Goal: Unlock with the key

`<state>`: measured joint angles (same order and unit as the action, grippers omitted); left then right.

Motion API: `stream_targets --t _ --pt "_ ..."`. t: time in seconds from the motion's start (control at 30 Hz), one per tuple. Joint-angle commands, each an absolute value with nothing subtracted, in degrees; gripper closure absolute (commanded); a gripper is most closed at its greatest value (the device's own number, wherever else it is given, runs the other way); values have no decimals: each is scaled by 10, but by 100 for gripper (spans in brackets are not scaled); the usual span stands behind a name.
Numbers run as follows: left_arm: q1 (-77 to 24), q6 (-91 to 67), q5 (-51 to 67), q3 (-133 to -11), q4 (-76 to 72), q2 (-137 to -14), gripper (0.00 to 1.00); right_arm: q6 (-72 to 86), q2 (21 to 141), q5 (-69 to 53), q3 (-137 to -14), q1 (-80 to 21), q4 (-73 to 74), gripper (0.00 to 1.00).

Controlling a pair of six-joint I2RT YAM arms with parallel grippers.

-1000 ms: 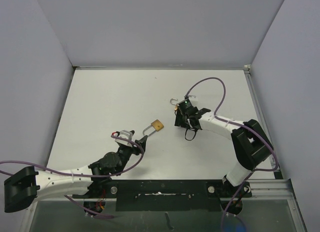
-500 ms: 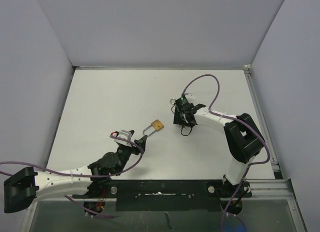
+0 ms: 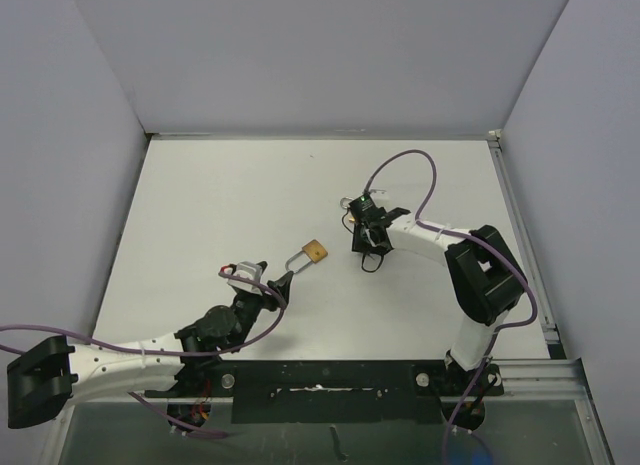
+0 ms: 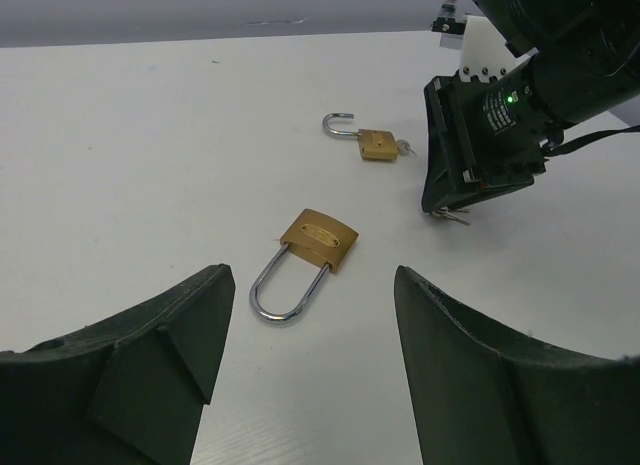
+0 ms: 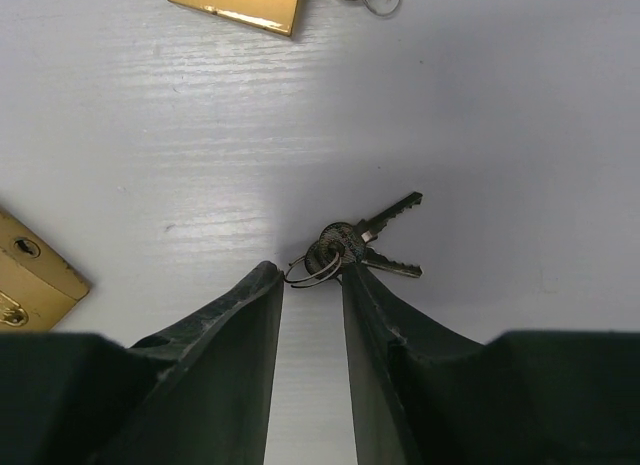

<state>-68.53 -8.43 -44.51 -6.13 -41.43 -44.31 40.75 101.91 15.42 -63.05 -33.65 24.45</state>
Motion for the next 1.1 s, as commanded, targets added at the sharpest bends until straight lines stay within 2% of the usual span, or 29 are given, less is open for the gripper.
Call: stream_targets --t 0.0,0.4,0.53,0.6,0.83,1.07 --pt "-684 -91 -441 -65 -443 -436 36 408 1008 179 -644 -331 249 69" --pt "-684 -94 -441 -64 -441 -436 36 403 979 184 -619 -307 256 68" --pt "-684 -94 -441 -62 -447 -441 36 390 972 187 -620 -307 252 58" --pt "-683 -94 -441 -63 -449 -444 36 386 974 188 -624 -305 252 56" --pt "-684 -94 -443 -63 -444 -440 36 385 993 179 -637 -303 256 60" --pt "-683 -94 -445 -60 -443 -438 36 370 1005 177 -640 -292 244 58"
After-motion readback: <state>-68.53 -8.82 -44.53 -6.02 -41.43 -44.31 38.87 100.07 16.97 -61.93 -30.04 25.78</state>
